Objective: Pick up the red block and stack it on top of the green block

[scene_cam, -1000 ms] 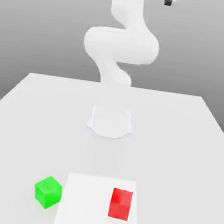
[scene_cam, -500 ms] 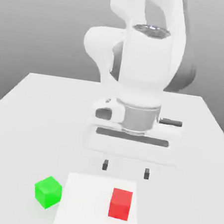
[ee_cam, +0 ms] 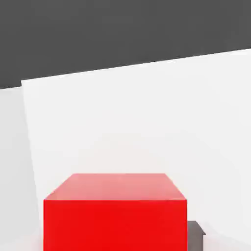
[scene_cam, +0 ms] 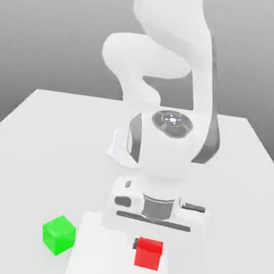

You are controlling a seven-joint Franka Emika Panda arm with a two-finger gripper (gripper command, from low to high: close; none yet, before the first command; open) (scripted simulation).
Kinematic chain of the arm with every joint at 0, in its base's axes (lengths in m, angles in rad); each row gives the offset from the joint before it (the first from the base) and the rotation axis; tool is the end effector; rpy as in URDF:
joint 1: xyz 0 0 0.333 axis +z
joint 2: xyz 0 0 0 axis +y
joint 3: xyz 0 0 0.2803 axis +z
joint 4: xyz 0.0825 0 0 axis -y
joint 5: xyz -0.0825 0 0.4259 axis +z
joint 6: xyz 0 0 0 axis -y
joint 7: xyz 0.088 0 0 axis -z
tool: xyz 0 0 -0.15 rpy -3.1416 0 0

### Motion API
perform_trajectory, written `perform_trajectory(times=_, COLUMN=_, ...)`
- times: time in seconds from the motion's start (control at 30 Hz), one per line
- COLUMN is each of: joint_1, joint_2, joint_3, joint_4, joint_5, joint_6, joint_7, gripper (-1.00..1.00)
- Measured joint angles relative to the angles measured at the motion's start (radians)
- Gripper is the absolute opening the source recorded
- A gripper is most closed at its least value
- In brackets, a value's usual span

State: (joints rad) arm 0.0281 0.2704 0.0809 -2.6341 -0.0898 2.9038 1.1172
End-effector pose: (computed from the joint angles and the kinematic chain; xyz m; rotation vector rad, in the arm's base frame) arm 0.4190 0.0556 0.0369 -2.8115 1.3997 -0.0010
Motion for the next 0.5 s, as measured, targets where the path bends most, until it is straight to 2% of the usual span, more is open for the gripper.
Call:
perform_trajectory(times=0.13, joint_1=-0.013, joint_2=-0.134, joint_3=0.024, joint_4=-0.02, joint_5=0.049, joint_6=-0.113, joint_7=-0.036, gripper=-1.0)
perform_trajectory(times=0.2, joint_1=-0.045, joint_2=-0.182, joint_3=0.004, joint_4=-0.026, joint_5=0.059, joint_6=-0.155, joint_7=-0.075, gripper=-1.0)
perform_trajectory(times=0.43, joint_1=-0.293, joint_2=-0.276, joint_3=-0.106, joint_4=-0.03, joint_5=0.079, joint_6=-0.245, joint_7=-0.293, gripper=-1.0)
perform_trajectory(times=0.5, joint_1=-0.378, joint_2=-0.26, joint_3=-0.114, joint_4=-0.029, joint_5=0.089, joint_6=-0.23, joint_7=-0.336, gripper=-1.0)
